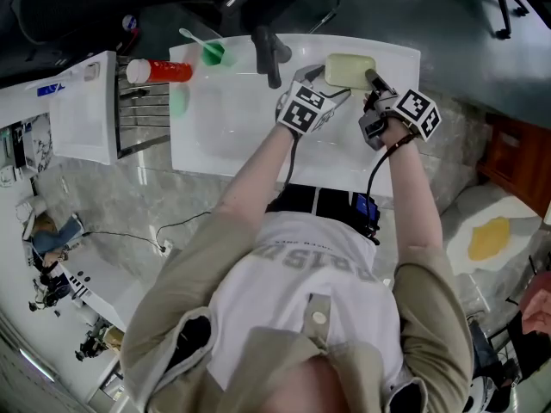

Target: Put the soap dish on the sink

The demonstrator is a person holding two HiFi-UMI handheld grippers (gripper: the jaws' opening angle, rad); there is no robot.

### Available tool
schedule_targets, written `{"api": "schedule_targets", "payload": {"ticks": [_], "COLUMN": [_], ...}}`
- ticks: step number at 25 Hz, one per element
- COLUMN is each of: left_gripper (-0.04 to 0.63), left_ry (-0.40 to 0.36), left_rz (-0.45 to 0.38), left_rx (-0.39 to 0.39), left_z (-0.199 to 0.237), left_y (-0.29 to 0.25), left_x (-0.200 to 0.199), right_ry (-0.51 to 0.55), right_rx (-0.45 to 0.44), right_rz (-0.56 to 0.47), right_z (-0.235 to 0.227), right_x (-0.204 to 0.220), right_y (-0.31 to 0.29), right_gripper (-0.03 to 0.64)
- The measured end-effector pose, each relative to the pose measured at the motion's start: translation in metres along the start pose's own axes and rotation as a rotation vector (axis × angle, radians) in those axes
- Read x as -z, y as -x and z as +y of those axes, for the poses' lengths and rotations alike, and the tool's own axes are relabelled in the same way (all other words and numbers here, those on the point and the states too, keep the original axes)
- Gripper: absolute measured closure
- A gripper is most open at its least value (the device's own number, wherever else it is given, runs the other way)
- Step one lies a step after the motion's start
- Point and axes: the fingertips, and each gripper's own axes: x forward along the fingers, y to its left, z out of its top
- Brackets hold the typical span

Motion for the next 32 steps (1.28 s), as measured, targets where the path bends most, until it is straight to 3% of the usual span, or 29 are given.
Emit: {"api": "schedule_targets", "payload": {"ticks": [3,11,20,23,32], "left_gripper": [0.229,0.229,0.229,0.229,0.229], "left_ry": [-0.013,-0.020,-0.024,-0.013,-0.010], "left_rz": [0.007,0.006,0.016,0.017,0.014], "left_rx": [-0.002,0.003,-0.005,-0.009,-0.018], "left_z": [0.001,0.002,0.004,0.006,0.009], "left_y": [-0.001,-0.005,-0.006,-0.007,-0.010], "left_x": [-0.001,-0.002,-0.002,-0.003,-0.007], "right_ry": [0.066,0.403,0.635,0.671,0.635], "right_rx": [0.037,0.178,0.326,0.355,0.428], "right_rz": [0.015,0.089,0.176,0.195,0.156], "right_z": [-0.001,0.003,-0.004,-0.007,-0.009], "right_x": [-0.002,-0.004,-0.003,-0.002,-0.011], "right_y": [-0.002,-0.004,-0.005,-0.006,-0.010], "right_gripper": [0.545,0.529,0.522,0.522,0.534]}}
